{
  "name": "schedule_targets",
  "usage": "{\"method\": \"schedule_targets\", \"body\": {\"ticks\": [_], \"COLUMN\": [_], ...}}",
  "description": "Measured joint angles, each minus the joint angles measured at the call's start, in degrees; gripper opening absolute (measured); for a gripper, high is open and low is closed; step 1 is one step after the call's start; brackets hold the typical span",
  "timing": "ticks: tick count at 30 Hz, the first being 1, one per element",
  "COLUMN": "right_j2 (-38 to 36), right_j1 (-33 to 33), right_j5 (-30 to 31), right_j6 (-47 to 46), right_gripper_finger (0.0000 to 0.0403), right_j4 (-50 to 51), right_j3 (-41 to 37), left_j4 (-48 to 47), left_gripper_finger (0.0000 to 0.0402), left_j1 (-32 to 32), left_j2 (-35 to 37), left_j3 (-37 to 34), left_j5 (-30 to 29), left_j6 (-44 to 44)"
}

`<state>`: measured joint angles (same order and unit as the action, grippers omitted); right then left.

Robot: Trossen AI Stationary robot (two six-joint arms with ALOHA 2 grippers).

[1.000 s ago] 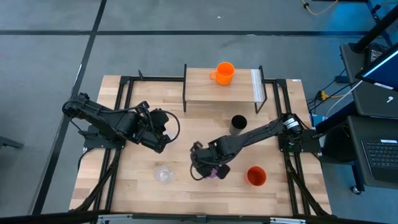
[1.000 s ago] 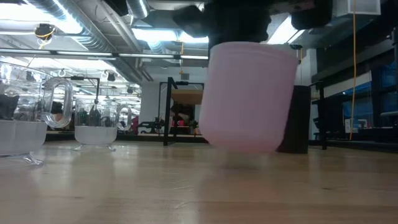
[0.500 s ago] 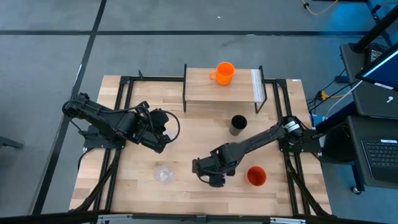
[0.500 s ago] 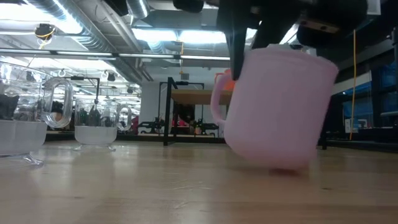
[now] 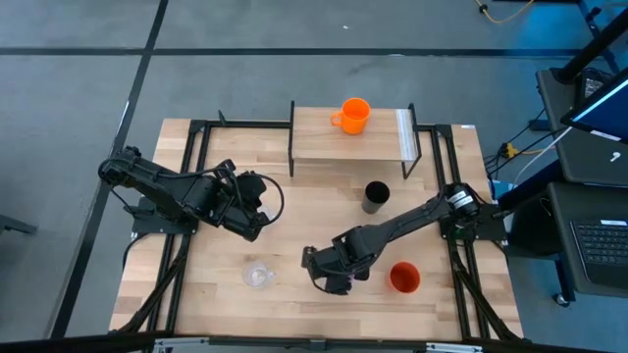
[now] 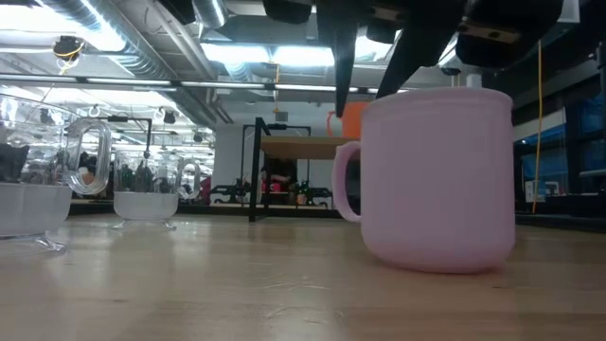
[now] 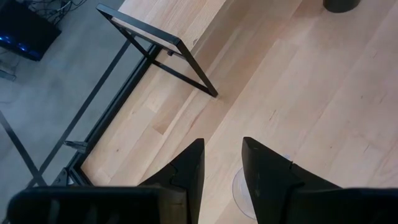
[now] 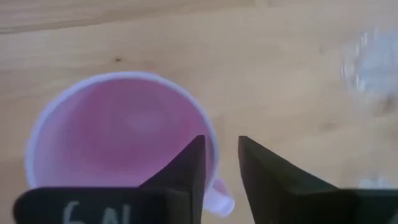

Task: Stack small to large cups/mugs on shelf
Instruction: Put the purple mug on the shelf

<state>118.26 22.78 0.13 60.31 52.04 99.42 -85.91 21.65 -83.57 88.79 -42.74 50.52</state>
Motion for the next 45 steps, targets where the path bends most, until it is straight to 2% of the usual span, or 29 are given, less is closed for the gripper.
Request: {"method": "schedule_targets", "body": {"ticks": [5,7,10,16,19,23,26,29,33,38,41,45], "right_j2": [-1.3,-1.9,-1.9,-2.3,-3.9,-9.0,-15.2,-22.7,-32.5,-39.7,-41.5,-41.8], "right_j1": [1.7,2.2,2.8,3.0,3.8,5.9,5.3,3.1,0.2,-2.2,-2.7,-2.7], "right_j5": [8.4,8.9,6.0,-4.8,-3.6,-3.1,-2.5,3.0,9.3,8.9,8.9,8.9], "right_j6": [-10.6,-16.0,-27.5,-60.1,-69.0,-69.3,-70.7,-73.6,-75.2,-73.6,-76.0,-80.6], "right_gripper_finger": [0.0116,0.0119,0.0118,0.0108,0.0105,0.0104,0.0104,0.0104,0.0104,0.0104,0.0104,0.0104], "right_j4": [5.4,10.7,19.5,35.2,38.3,37.9,38.1,37.2,25.8,15.3,14.6,14.5], "right_j3": [2.5,5.6,12.3,21.5,21.0,15.3,10.1,3.9,-6.2,-15.7,-17.7,-18.4], "left_j4": [0.0,0.0,0.0,0.2,0.8,2.2,2.2,2.7,6.0,19.4,27.6,36.3], "left_gripper_finger": [0.0102,0.0102,0.0102,0.0102,0.0102,0.0102,0.0102,0.0102,0.0102,0.0102,0.0102,0.0102], "left_j1": [0.0,0.0,0.0,0.0,0.0,0.0,0.0,0.0,0.0,0.0,0.0,-0.4], "left_j2": [0.0,0.0,0.0,0.0,0.0,0.0,0.0,0.0,-0.2,-0.4,-0.5,-0.5], "left_j3": [0.0,0.0,0.0,0.0,0.0,0.0,0.0,0.0,-0.1,-5.1,-8.4,-12.0], "left_j5": [0.0,0.0,0.0,0.0,0.0,0.0,0.1,0.2,-0.9,-0.4,3.1,3.9], "left_j6": [0.0,0.0,0.0,0.1,0.1,0.1,0.1,0.1,0.0,-3.0,-9.5,-14.5]}}
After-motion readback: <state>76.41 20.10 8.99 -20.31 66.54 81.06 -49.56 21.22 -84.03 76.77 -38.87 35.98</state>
